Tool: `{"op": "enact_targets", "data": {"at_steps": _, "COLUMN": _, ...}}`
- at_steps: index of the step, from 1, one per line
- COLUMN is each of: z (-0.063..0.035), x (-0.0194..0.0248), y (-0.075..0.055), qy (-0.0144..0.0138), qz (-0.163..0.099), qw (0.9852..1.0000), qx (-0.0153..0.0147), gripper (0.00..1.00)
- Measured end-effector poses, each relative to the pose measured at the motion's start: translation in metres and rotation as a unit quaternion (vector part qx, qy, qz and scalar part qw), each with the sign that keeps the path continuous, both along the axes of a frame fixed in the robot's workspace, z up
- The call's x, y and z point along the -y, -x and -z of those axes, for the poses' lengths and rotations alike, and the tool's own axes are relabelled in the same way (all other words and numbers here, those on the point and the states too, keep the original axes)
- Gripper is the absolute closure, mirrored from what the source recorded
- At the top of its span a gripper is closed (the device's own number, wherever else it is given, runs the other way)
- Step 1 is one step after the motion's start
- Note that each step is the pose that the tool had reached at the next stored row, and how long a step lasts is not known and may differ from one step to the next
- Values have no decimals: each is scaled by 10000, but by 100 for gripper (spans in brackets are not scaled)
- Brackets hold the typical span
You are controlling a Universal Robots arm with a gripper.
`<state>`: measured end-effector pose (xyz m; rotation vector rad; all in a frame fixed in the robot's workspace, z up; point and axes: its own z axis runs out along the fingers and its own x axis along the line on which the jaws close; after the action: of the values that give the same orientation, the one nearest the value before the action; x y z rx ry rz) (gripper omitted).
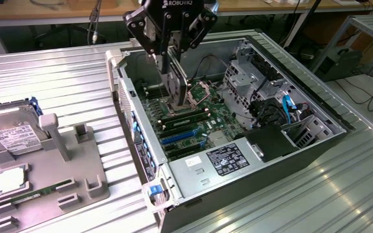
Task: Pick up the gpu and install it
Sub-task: 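Pick up the gpu and move the gpu toward the slot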
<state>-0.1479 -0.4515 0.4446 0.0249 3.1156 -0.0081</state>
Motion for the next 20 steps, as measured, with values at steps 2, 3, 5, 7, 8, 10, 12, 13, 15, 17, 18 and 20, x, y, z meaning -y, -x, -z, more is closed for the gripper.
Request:
{"op": "enact_targets", "data": {"at_steps": 2, "z": 0, "x": 0, "y": -52, "qy": 0, "qz": 0, "qw": 10000, "qx": 0, "gripper": 73}}
{"op": "enact_targets", "data": {"at_steps": 3, "z": 0, "x": 0, "y": -72, "qy": 0, "qz": 0, "qw": 10000, "qx": 0, "gripper": 73}}
{"op": "enact_targets", "data": {"at_steps": 5, "z": 0, "x": 0, "y": -109, "qy": 0, "qz": -1, "qw": 10000, "qx": 0, "gripper": 73}}
{"op": "enact_targets", "data": {"at_steps": 7, "z": 0, "x": 0, "y": -163, "qy": 0, "qz": 0, "qw": 10000, "qx": 0, "gripper": 73}}
{"op": "enact_targets", "data": {"at_steps": 8, "z": 0, "x": 0, "y": -185, "qy": 0, "qz": 0, "qw": 10000, "qx": 0, "gripper": 73}}
{"op": "enact_targets", "data": {"at_steps": 10, "z": 0, "x": 0, "y": -231, "qy": 0, "qz": 0, "qw": 10000, "qx": 0, "gripper": 73}}
{"op": "enact_targets", "data": {"at_steps": 12, "z": 0, "x": 0, "y": -283, "qy": 0, "qz": -1, "qw": 10000, "qx": 0, "gripper": 73}}
{"op": "enact_targets", "data": {"at_steps": 13, "z": 0, "x": 0, "y": -309, "qy": 0, "qz": 0, "qw": 10000, "qx": 0, "gripper": 73}}
{"op": "enact_targets", "data": {"at_steps": 15, "z": 1, "x": 0, "y": -358, "qy": 0, "qz": 0, "qw": 10000, "qx": 0, "gripper": 73}}
{"op": "enact_targets", "data": {"at_steps": 17, "z": 0, "x": 0, "y": -408, "qy": 0, "qz": 0, "qw": 10000, "qx": 0, "gripper": 73}}
{"op": "enact_targets", "data": {"at_steps": 18, "z": 0, "x": 0, "y": -430, "qy": 0, "qz": 0, "qw": 10000, "qx": 0, "gripper": 73}}
{"op": "enact_targets", "data": {"at_steps": 20, "z": 0, "x": 0, "y": -475, "qy": 0, "qz": -1, "qw": 10000, "qx": 0, "gripper": 73}}
